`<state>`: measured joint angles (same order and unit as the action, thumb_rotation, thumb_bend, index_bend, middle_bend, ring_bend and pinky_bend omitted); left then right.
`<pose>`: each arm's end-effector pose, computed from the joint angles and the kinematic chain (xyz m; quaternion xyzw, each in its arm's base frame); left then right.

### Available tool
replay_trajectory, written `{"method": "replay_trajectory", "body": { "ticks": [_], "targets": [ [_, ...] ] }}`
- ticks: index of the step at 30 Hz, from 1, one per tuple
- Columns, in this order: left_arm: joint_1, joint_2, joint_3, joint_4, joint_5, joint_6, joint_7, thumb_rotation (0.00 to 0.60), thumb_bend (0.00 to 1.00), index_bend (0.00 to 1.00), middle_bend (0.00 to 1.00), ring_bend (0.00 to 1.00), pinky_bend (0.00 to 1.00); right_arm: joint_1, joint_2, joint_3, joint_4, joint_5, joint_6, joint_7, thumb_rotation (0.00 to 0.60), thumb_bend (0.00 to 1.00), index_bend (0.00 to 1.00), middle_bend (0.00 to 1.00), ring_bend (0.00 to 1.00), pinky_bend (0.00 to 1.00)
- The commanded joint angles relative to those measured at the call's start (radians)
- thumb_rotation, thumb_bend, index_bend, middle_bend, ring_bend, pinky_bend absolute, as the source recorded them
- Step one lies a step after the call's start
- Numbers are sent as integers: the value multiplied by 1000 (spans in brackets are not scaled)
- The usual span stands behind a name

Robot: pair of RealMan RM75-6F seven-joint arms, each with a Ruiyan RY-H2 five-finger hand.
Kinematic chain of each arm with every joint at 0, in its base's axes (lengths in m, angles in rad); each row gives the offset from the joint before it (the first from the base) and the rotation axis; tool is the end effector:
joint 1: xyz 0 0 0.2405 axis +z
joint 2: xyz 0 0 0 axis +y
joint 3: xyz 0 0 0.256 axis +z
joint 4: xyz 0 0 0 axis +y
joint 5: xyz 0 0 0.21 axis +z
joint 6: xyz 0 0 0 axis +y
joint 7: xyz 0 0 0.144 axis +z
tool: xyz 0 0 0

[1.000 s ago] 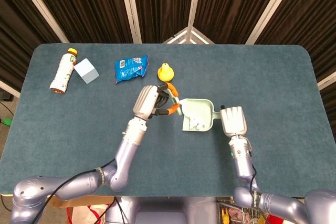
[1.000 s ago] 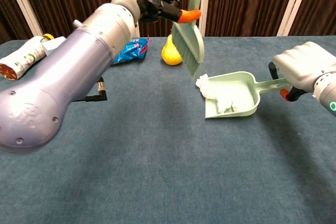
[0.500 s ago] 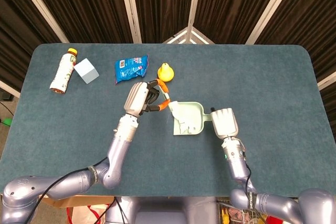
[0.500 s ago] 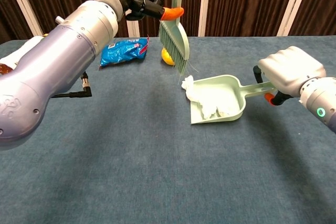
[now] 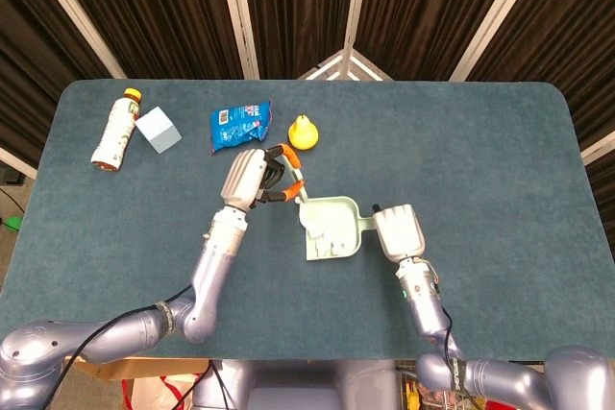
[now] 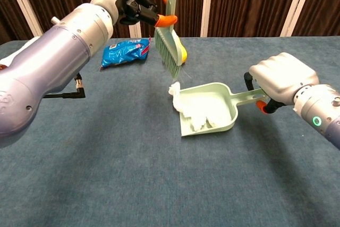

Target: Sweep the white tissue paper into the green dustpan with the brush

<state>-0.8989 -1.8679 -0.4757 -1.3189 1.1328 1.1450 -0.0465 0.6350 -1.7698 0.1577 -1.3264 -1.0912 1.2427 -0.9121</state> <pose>-0.0231 0.3804 -0.0279 -0.5313 -0.4859 -0.6277 0.2961 -0.1729 -0.3213 -0.0419 0.7348 -0.2127 0.2572 0.5905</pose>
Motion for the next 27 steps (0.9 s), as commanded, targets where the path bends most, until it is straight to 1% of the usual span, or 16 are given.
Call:
{"method": "replay_trajectory", "body": {
  "ticks": [1,8,14,16,20,22,25,26,27],
  "targets": [
    [2,17,9,-8,-18,-23,24,600,373,779,954,980,1000,-3,-2,-2,-2,1,2,-5,600,546,613,819,839,878],
    [-6,21,18,-22,-68,-62,71,600,378,778,956,980,1000,-8,-5,-2,4,-2,4,-6,600,546,613,819,839,878],
    [-12,13,35,-33,-82,-76,97,600,380,779,954,980,1000,-16,-1,-4,14,-1,2,-2,600,546,612,819,839,878],
    [-12,13,29,-40,-80,-70,90,600,380,778,954,980,1000,-19,2,-5,17,-3,1,4,600,546,613,819,839,878],
    [-6,4,-4,-50,-43,-19,21,600,380,778,953,980,1000,-20,4,-3,12,-6,1,2,600,546,612,819,839,878],
    [-4,7,-10,-55,-37,-13,7,600,380,779,954,980,1000,-20,4,-1,8,-2,2,-4,600,546,612,819,839,878],
    [3,39,-6,-83,-38,-28,13,600,382,778,957,980,1000,-23,5,-1,-1,0,5,-11,600,546,612,819,839,878],
    [13,78,11,-103,-48,-58,33,600,384,778,957,981,1000,-27,1,-7,1,1,5,-12,600,546,613,819,839,878],
    [19,102,15,-123,-57,-76,39,600,386,778,958,981,1000,-28,-1,-9,2,-1,6,-12,600,546,612,819,839,878]
  ]
}}
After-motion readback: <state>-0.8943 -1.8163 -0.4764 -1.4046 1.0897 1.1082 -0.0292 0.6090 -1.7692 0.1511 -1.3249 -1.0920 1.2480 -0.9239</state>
